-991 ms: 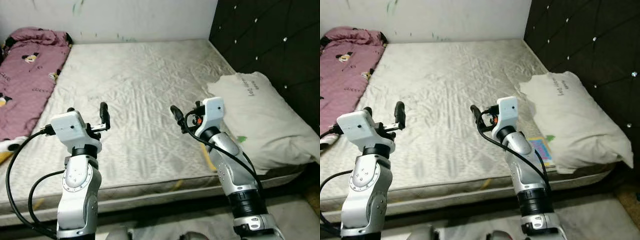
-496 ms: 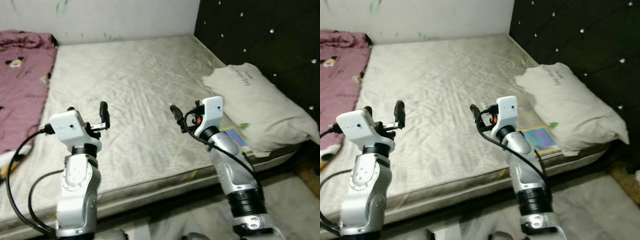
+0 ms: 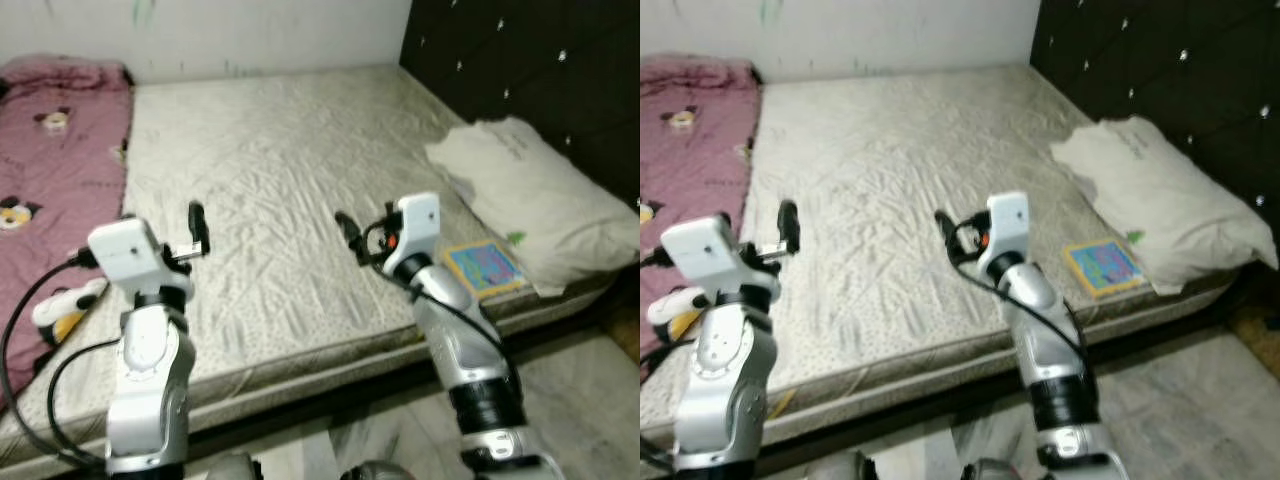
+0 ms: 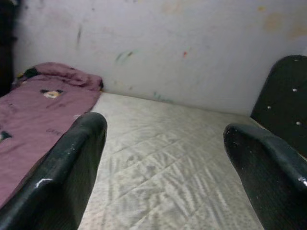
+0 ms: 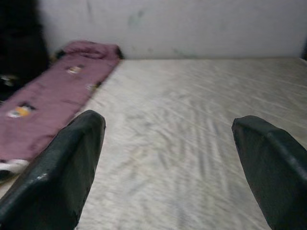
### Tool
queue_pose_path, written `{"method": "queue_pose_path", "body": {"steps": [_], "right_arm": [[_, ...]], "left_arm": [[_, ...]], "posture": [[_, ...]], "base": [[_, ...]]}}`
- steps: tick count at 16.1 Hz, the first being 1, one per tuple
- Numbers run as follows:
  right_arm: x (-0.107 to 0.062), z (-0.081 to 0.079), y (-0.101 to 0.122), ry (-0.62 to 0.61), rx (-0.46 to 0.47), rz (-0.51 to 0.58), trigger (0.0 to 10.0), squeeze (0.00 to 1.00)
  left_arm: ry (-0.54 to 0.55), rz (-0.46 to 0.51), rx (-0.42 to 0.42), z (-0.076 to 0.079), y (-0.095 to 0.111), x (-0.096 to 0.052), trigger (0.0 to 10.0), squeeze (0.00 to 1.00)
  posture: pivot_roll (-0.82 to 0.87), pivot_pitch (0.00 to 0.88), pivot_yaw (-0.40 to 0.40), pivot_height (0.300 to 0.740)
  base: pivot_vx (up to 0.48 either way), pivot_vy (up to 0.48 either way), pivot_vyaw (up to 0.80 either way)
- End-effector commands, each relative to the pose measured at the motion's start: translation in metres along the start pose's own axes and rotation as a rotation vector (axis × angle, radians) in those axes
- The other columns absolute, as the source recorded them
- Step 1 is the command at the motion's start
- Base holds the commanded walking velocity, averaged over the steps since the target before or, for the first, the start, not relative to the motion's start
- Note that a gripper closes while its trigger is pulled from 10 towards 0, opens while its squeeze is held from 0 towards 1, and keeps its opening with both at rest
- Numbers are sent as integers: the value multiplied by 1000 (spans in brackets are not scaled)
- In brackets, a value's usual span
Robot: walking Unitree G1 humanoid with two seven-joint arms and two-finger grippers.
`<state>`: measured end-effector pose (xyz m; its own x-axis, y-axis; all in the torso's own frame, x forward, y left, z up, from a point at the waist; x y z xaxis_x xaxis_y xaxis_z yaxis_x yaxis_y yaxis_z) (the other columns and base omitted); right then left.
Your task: Clean up the room
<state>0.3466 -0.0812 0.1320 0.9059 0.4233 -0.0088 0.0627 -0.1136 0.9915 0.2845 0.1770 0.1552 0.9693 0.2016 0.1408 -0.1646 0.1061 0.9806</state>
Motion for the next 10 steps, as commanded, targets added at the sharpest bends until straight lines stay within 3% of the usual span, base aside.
{"method": "queue_pose_path", "body": {"steps": [1,10], "right_arm": [[1,2,4,4,-16,7,10000,0],[1,1,3,10,-27,-3,10000,0]], "left_arm": [[-15,-7,-17,5,0,0,10000,0],[-11,-6,-24,6,0,1,10000,0]], "posture": [[-5,0,-18,740],[-6,0,-20,740]], "base": [[0,480,0],[0,480,0]]}}
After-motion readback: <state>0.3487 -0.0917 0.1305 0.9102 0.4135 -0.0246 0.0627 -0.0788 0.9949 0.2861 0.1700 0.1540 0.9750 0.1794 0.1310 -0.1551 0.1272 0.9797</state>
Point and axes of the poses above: a point about 5 cm out from each wrist's last joint towards the gripper, its own x axis pointing out of the wrist towards the gripper, its own y axis along the axis of the wrist's last joint, z = x × y, the point moved 3 cm from there along x, pointing out of the wrist towards the gripper, and after that the axes turned 2 degrees about x, right-handed, at the moved point
